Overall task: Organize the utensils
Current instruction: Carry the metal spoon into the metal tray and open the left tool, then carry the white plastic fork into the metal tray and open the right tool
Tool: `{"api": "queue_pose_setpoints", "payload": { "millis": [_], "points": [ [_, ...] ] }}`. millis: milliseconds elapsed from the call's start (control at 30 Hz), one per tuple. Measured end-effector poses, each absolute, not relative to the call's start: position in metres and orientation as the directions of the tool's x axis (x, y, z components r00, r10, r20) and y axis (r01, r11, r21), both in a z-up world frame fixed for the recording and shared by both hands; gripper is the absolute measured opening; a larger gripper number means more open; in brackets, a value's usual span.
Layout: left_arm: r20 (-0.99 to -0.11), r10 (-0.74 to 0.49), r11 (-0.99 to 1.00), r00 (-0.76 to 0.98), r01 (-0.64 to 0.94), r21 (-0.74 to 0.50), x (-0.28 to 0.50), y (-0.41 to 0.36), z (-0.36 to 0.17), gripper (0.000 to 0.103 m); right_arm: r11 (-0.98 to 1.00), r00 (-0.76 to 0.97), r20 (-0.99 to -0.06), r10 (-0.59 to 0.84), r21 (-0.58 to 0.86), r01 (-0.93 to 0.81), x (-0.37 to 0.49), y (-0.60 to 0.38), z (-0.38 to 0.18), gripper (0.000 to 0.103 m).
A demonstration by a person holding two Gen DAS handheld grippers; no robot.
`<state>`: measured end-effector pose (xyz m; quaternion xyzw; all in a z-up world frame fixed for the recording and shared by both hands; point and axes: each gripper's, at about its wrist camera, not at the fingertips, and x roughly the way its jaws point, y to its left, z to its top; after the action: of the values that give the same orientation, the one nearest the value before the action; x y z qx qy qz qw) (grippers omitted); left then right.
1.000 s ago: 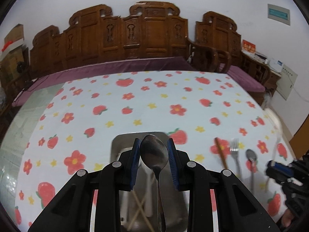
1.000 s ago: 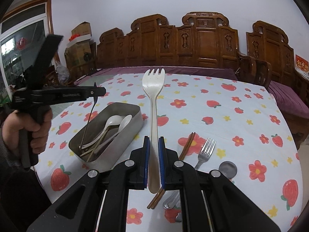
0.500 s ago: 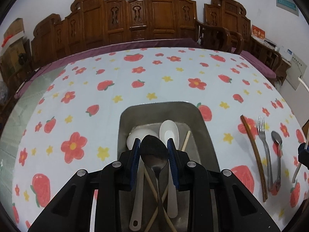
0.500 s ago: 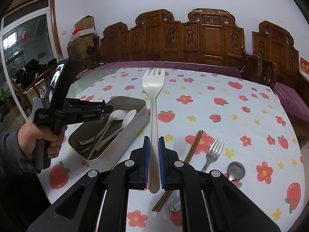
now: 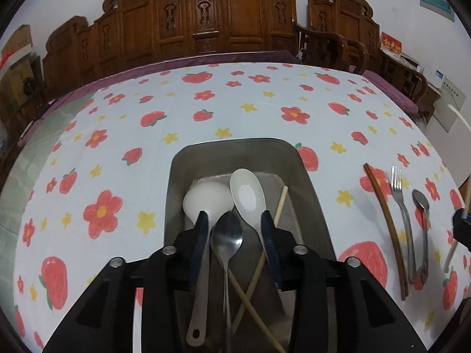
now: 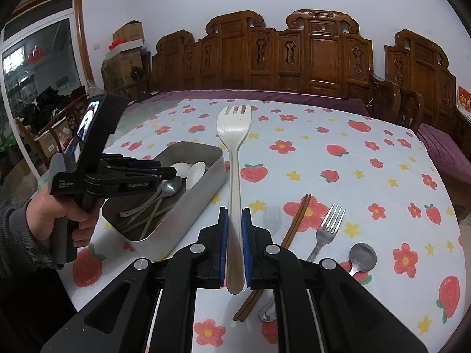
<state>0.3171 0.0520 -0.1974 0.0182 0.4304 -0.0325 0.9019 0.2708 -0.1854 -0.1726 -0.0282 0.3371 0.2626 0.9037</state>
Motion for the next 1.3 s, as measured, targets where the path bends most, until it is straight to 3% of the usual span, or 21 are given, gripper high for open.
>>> {"api": "queue_pose_setpoints", "payload": {
  "millis": [267, 367, 500, 567, 700, 1300],
  "points": [
    [-0.751, -0.063, 0.996, 0.657, 0.088, -0.007, 0.282, 0.054, -0.175, 0.052, 0.861, 0.635, -0.620, 0.461, 0.138, -0.490, 0.267, -0.184, -0.169, 0.011],
    [-0.730, -0.066, 0.996, 0.680, 0.084, -0.012, 0.269, 0.058, -0.166, 0.066, 0.857, 0.631, -0.620, 0.466, 0.138, -0.497, 0.263, -0.179, -0.166, 0.011],
    [-0.723, -0.065, 0.997, 0.688, 0.077, -0.017, 0.259, 0.064, -0.163, 0.069, 0.850, 0.619, -0.623, 0.477, 0.147, -0.506, 0.261, -0.169, -0.162, 0.011],
    [-0.716, -0.057, 0.998, 0.696, 0.069, -0.012, 0.255, 0.068, -0.162, 0.080, 0.842, 0.608, -0.630, 0.483, 0.145, -0.519, 0.261, -0.158, -0.161, 0.011],
    [-0.706, -0.053, 0.998, 0.706, 0.055, -0.019, 0.253, 0.080, -0.162, 0.091, 0.833, 0.591, -0.638, 0.494, 0.151, -0.533, 0.262, -0.140, -0.160, 0.011],
    [-0.691, -0.019, 0.998, 0.722, -0.027, -0.054, 0.253, 0.148, -0.153, 0.094, 0.808, 0.482, -0.718, 0.502, 0.191, -0.557, 0.300, -0.052, -0.186, 0.011]
  ]
}}
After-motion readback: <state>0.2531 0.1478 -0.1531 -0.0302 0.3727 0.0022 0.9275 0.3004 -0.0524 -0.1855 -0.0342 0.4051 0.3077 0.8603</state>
